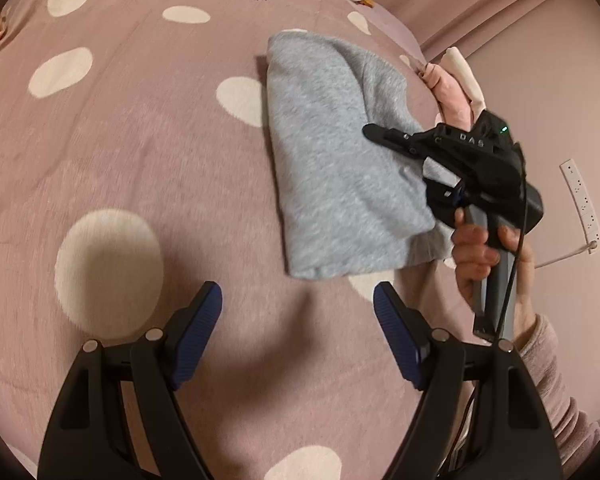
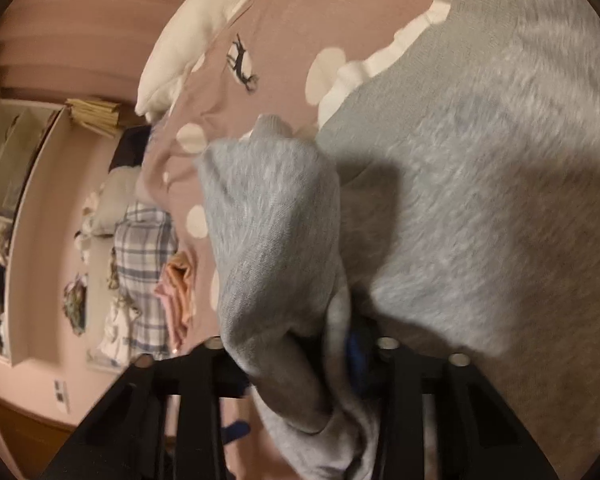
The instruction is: Fold small clothes
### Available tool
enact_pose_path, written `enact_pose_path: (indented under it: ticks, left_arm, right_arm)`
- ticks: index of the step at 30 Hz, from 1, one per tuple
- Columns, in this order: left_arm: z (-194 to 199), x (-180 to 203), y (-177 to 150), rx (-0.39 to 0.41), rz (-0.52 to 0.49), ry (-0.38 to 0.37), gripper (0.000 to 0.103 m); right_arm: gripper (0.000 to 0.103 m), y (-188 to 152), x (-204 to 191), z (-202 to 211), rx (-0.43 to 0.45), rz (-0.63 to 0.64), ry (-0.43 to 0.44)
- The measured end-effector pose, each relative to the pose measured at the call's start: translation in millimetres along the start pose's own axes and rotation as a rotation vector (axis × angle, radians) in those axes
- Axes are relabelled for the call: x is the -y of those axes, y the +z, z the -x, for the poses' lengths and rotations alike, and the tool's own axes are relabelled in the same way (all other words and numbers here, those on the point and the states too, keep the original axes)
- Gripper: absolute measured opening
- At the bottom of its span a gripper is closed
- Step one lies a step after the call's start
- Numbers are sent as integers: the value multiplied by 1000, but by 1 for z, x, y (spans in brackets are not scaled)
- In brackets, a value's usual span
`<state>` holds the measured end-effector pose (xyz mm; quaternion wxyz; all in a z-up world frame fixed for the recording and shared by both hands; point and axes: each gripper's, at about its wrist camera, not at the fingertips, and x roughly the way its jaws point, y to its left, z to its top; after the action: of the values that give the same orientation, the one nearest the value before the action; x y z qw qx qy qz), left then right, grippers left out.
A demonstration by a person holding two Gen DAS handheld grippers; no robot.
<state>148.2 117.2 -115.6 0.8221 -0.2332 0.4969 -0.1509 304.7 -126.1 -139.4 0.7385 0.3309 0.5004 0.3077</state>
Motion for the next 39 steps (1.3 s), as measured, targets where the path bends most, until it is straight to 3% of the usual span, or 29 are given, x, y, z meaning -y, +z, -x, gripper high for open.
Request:
enact_pose_path:
  ticks: [3,11,18,24,29,34,37,39]
  left_arm:
    - [4,-2,-4,4,7,2,78]
    - [5,1,-7,-3,5,2,78]
    - [-8,7,-7,-37,-4,2,78]
    - [-20,16,-3,-62,-21,7,78]
    - [-22,25,-4,-75,-51,8,78]
    - [-24,30,-4,-84,-62,6,78]
    - [-25,44,1,-71,-94,-3,78]
    - [-26,56,7,-60,-124,-16,78]
  right_arm:
    - [19,-1,-14,12,62,70,-47]
    - [16,19,-52,88,250,237,-106]
    - [16,34,-20,143,353,222,-230]
    - [16,40,37,131,282,123,-328]
    - [16,42,61,109,252,86,-462]
    - [16,42,60,109,262,64,-452]
    - [25,41,58,128,304,23,-436]
    - [33,38,50,145,378,48,-505]
